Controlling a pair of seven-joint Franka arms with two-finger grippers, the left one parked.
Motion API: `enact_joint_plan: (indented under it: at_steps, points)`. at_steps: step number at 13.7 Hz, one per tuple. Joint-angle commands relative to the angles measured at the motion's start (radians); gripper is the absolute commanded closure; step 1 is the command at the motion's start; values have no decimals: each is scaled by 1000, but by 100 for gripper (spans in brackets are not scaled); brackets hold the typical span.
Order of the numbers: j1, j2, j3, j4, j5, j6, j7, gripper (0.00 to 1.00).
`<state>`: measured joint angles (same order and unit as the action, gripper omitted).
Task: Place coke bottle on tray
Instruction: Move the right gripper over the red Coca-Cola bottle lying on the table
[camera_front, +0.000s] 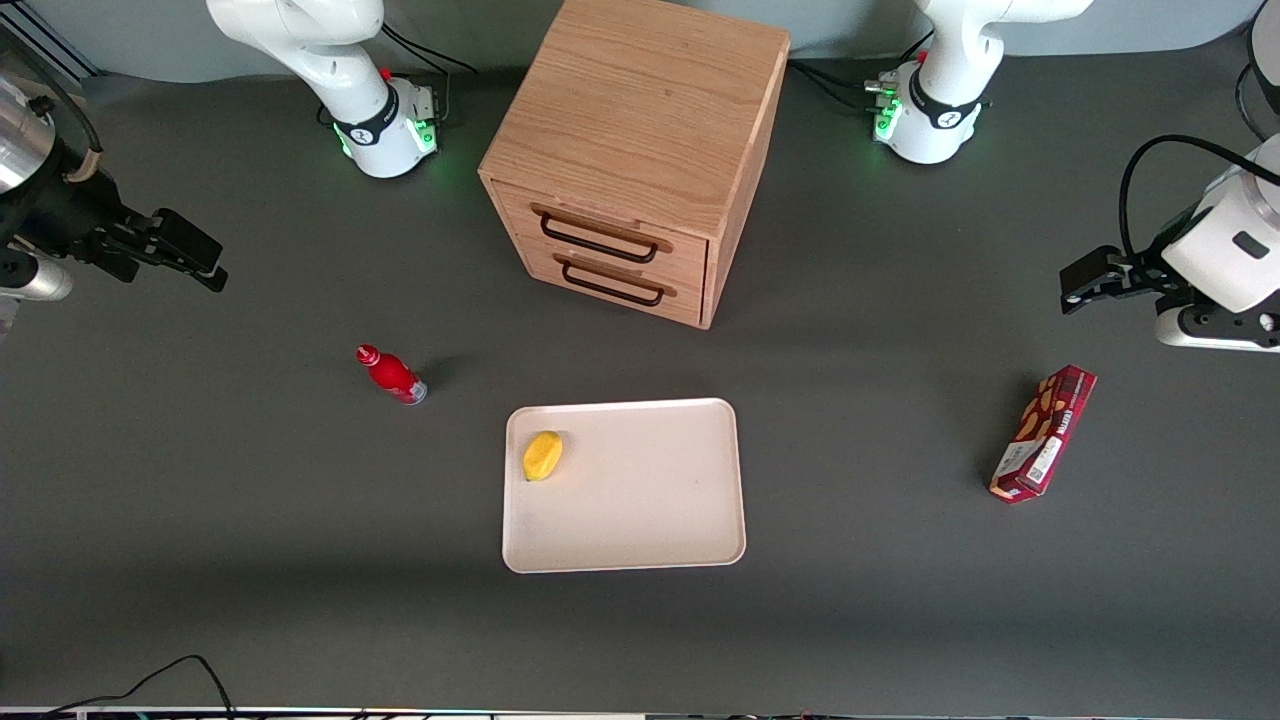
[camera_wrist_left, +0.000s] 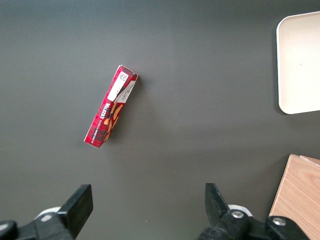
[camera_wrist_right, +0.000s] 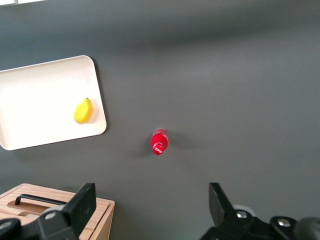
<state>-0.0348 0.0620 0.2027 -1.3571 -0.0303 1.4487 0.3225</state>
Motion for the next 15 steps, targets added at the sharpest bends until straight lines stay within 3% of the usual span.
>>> enact_joint_plan:
  at_steps: [1, 3, 7, 10, 15]
  points:
    - [-4, 29, 1, 70, 39, -45, 7, 0]
    - [-5, 33, -2, 63, 72, -54, 23, 0]
    - [7, 35, 6, -61, 72, 7, 7, 0]
    - [1, 10, 8, -264, 72, 174, 7, 0]
    - [1, -13, 8, -650, 73, 578, 7, 0]
